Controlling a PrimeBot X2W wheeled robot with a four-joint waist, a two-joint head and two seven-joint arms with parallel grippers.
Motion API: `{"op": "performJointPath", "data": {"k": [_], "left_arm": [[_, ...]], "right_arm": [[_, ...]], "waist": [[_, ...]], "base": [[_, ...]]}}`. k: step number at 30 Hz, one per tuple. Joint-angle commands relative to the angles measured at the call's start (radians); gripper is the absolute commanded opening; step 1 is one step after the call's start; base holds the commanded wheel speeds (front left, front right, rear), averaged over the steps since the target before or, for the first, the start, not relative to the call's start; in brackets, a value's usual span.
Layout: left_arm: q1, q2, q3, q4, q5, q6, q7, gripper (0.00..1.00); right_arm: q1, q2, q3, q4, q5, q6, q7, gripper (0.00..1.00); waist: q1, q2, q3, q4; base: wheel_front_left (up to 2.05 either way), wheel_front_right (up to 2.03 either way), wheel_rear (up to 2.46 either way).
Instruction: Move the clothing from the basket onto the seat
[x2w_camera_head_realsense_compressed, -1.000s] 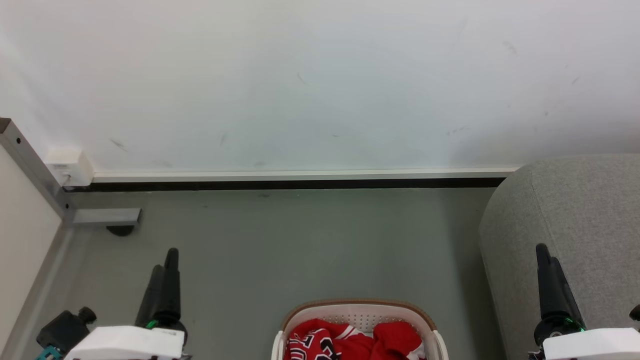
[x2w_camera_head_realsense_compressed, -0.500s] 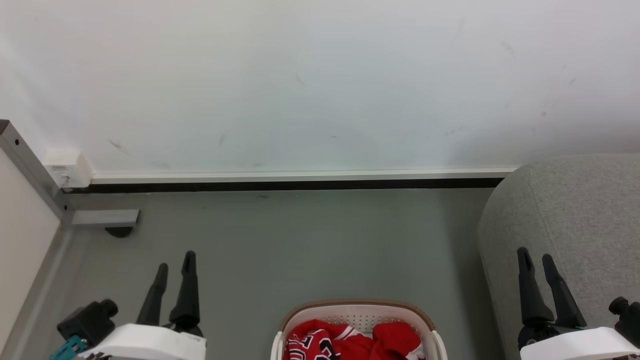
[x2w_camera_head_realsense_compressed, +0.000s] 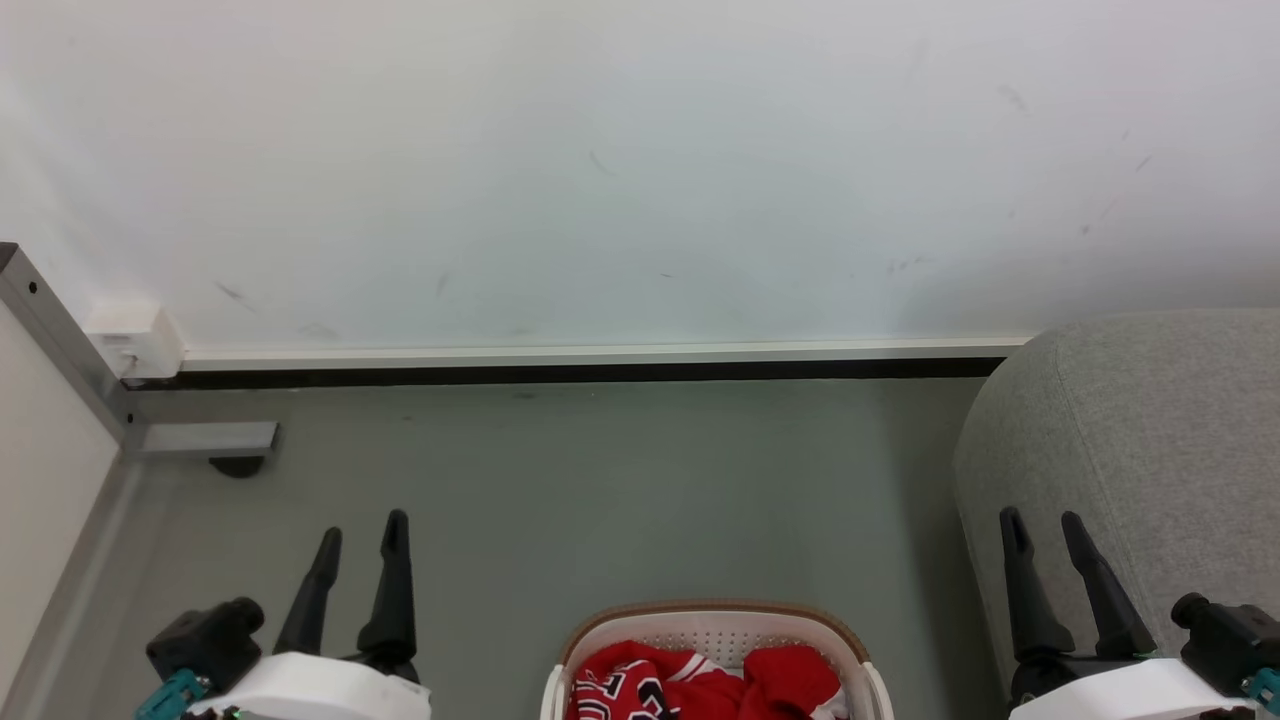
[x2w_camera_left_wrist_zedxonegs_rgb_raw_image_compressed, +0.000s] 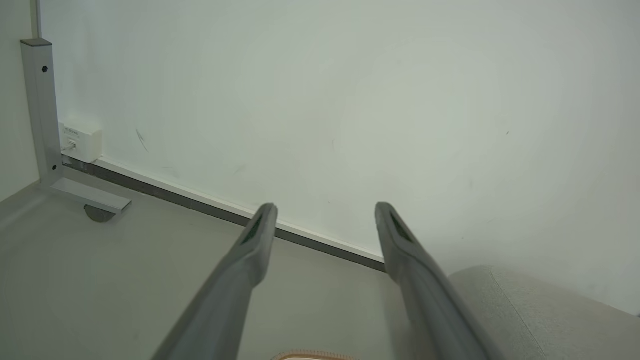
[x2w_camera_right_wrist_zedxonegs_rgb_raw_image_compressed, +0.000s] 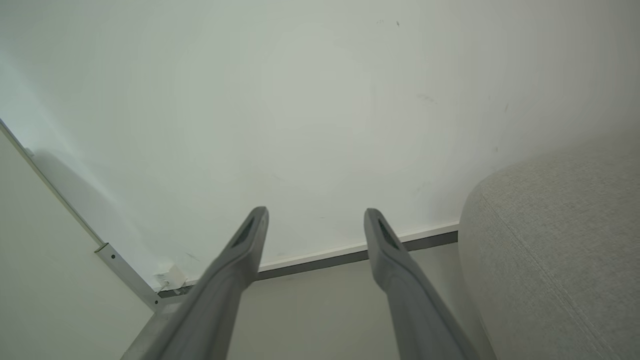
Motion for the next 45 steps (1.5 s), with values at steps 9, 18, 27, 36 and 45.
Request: {"op": "performJointPath", "data": {"k": [9, 18, 27, 36, 45], "left_arm": [[-0.007, 0.012, -0.012, 0.008, 0.104, 0.002, -0.031, 1.00], [-0.009, 0.012, -0.022, 0.020, 0.181, -0.003, -0.051, 1.00], [-0.009, 0.010, -0.025, 0.022, 0.259, -0.006, -0.070, 1.00], [-0.011, 0.006, -0.030, 0.033, 0.334, -0.011, -0.091, 1.00], [-0.017, 0.002, -0.031, 0.024, 0.404, -0.011, -0.105, 1.00]], "right_arm": [[-0.031, 0.013, -0.011, 0.010, -0.105, -0.001, -0.012, 1.00], [-0.032, 0.026, -0.014, 0.029, -0.191, -0.001, -0.018, 1.00], [-0.036, 0.042, -0.019, 0.040, -0.271, -0.002, -0.022, 1.00], [-0.040, 0.052, -0.021, 0.054, -0.347, -0.002, -0.028, 1.00], [-0.042, 0.065, -0.035, 0.056, -0.418, -0.002, -0.030, 1.00]], "waist": [[0.0000, 0.0000, 0.001, -0.002], [0.0000, 0.0000, 0.000, -0.005], [0.0000, 0.0000, -0.001, -0.010], [0.0000, 0.0000, -0.002, -0.016], [0.0000, 0.0000, 0.002, -0.020]], "base": [[0.00, 0.00, 0.00], [0.00, 0.00, 0.00], [0.00, 0.00, 0.00], [0.00, 0.00, 0.00], [0.00, 0.00, 0.00]]}}
